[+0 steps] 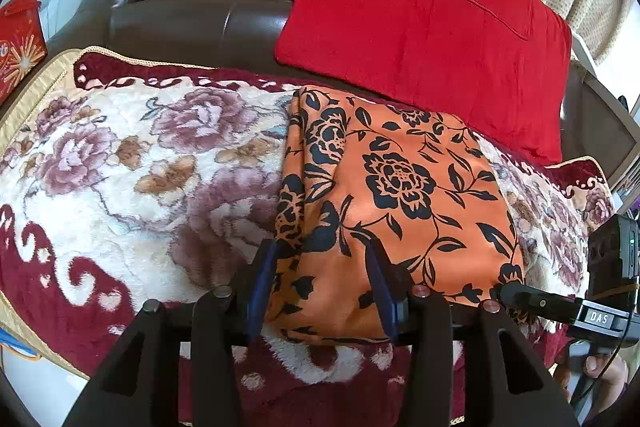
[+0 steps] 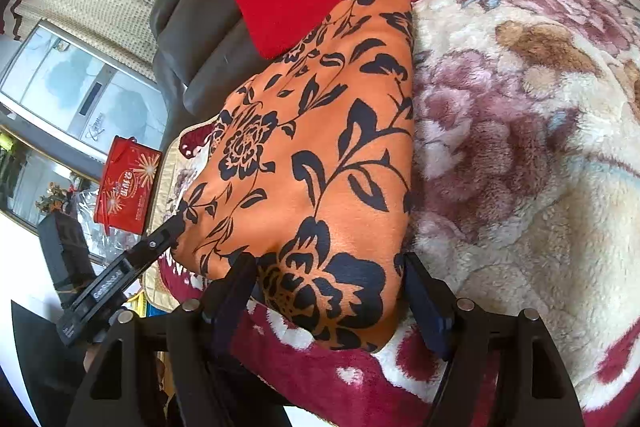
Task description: Fold small clothes
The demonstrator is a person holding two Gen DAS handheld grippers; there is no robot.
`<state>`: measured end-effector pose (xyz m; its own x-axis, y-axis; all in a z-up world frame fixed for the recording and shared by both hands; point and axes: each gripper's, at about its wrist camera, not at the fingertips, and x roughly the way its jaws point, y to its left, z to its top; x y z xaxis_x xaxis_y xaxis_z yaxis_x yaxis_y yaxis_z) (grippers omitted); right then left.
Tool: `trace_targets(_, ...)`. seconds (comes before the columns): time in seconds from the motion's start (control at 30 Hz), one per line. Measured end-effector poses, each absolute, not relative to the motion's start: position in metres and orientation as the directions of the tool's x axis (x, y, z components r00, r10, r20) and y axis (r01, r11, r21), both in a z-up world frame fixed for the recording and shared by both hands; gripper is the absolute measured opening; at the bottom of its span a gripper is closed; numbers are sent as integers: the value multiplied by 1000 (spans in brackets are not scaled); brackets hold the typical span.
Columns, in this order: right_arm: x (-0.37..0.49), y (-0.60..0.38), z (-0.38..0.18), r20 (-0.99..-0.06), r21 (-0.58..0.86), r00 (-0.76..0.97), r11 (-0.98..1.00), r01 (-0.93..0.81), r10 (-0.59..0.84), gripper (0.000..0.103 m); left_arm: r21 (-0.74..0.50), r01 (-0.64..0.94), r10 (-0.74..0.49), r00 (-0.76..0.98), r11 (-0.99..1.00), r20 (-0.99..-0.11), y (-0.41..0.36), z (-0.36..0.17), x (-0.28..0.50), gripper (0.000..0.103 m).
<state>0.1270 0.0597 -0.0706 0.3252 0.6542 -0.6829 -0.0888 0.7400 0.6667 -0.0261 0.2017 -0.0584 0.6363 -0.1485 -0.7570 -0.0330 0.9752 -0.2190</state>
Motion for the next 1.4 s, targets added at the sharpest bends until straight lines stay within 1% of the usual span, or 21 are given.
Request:
trace_targets(0.13,128,62,-71,-685,663,325,743,-92,652,77,-217,-35,-144,644,976,-752,203,-55,-29,47)
trace_targets(0.2,128,62,-72,-685,664,323,742,-90,653,77,-212,-32,-141,646,977,-750,201,-55,-29,50)
trace_targets(0.3,129,60,-74,-683,669,321,738,-85,656,77,-198,-32,-133,633,980,-763,200,-63,-26,51)
trace_targets(0.33,130,60,-74,-683,669,319,738,-88,657,77,-174,-36,-116,611,984,-783,199,-71,-23,50)
trace_targets(0.37,130,61,-75,-686,663,317,742,-96,655,76,-165,-35,-114,584,986,-804,200,-82,-19,34)
trace_targets(0.4,130,63,-75,-699,646,310,755,-112,644,66,-202,-41,-146,551,979,-821,206,-100,-15,35)
trace_targets(0.43,130,66,-76,-723,618,299,777,-122,623,53,-254,-56,-182,550,966,-815,212,-106,-15,35)
trace_targets(0.47,130,65,-77,-732,611,292,783,-118,615,43,-301,-71,-212,559,951,-802,218,-105,-17,35)
trace_targets(0.53,130,58,-79,-719,634,291,767,-99,631,43,-302,-66,-213,572,951,-793,217,-97,-19,35)
trace_targets(0.57,130,56,-78,-711,642,295,760,-98,638,43,-285,-61,-200,574,956,-794,215,-93,-20,37)
trace_targets(0.63,130,53,-72,-698,651,310,752,-102,646,50,-278,-51,-197,584,959,-788,214,-84,-20,40)
trace_targets(0.67,130,49,-68,-690,652,330,751,-102,644,57,-287,-48,-204,594,957,-778,214,-77,-20,46)
trace_targets(0.7,132,43,-60,-666,666,361,738,-106,653,66,-298,-43,-212,608,954,-765,214,-71,-19,56)
trace_targets(0.73,134,40,-55,-655,671,380,734,-104,653,72,-310,-40,-217,630,950,-745,214,-63,-17,62)
trace_targets(0.77,140,36,-49,-647,672,399,733,-104,649,81,-310,-37,-213,649,950,-731,215,-57,-14,70)
trace_targets(0.8,145,35,-46,-647,668,405,736,-107,646,81,-300,-30,-205,664,954,-719,213,-50,-9,74)
trace_targets(0.93,183,36,-43,-648,667,407,738,-104,643,81,-240,-33,-160,658,970,-736,204,-46,19,75)
trace_targets(1.1,211,47,-75,-677,682,332,730,-55,657,81,-179,-82,-102,566,980,-818,197,-76,50,75)
trace_targets(1.2,207,53,-79,-688,656,337,749,-90,643,82,-190,-86,-111,556,978,-824,197,-86,52,76)
trace_targets(1.27,207,52,-80,-685,660,334,745,-91,648,82,-196,-92,-112,560,976,-821,197,-88,51,79)
trace_targets(1.4,208,49,-81,-679,672,330,736,-79,656,82,-199,-87,-118,559,976,-821,198,-90,53,80)
